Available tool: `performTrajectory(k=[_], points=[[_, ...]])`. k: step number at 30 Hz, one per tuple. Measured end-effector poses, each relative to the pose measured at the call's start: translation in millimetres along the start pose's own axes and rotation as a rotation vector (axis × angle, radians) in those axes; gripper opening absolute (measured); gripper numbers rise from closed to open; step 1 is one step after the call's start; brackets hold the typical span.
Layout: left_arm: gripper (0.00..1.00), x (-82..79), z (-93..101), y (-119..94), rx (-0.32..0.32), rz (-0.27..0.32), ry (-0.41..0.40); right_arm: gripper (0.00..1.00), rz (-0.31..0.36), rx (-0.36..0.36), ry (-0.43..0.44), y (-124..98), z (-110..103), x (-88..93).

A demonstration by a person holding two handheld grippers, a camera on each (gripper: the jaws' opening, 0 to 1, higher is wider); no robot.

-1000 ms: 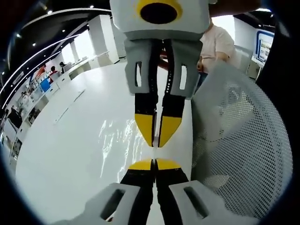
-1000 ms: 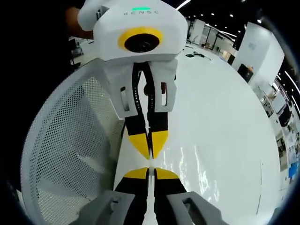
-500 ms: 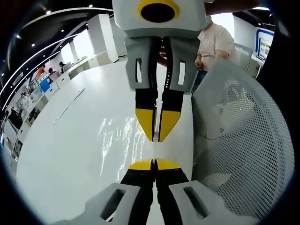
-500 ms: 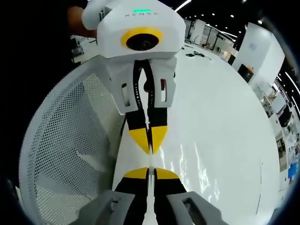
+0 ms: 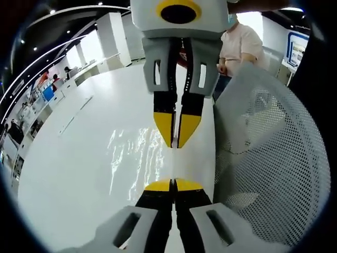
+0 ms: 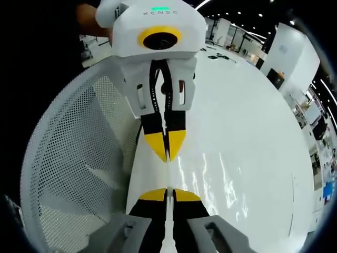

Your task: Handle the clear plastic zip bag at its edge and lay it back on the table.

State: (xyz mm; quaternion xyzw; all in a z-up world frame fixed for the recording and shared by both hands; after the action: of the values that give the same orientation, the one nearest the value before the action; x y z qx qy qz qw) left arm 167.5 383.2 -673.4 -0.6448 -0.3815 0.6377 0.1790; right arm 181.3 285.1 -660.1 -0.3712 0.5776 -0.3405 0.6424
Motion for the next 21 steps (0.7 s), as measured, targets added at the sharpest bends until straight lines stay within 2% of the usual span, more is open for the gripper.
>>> performTrajectory(k=[21], points=[[0.00,0.7,1.7,1.1,0.005,-0.024,0.002,0.00,-0.047,0.021,0.054,-9.8,0.1,31.0]])
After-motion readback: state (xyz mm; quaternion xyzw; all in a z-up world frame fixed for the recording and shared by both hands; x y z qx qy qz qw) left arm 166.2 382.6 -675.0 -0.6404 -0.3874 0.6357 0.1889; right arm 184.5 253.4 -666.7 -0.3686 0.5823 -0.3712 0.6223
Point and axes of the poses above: the point that each gripper's makers call its tool centre point, and the gripper's own axes: y roughly forward along the fingers, z roughly to its right, x roughly out of its underside, the point moved 6 cm from there along -y, roughly backward along the fingers, and after that the axes turned 3 degrees about y, right-handed, at the moved point
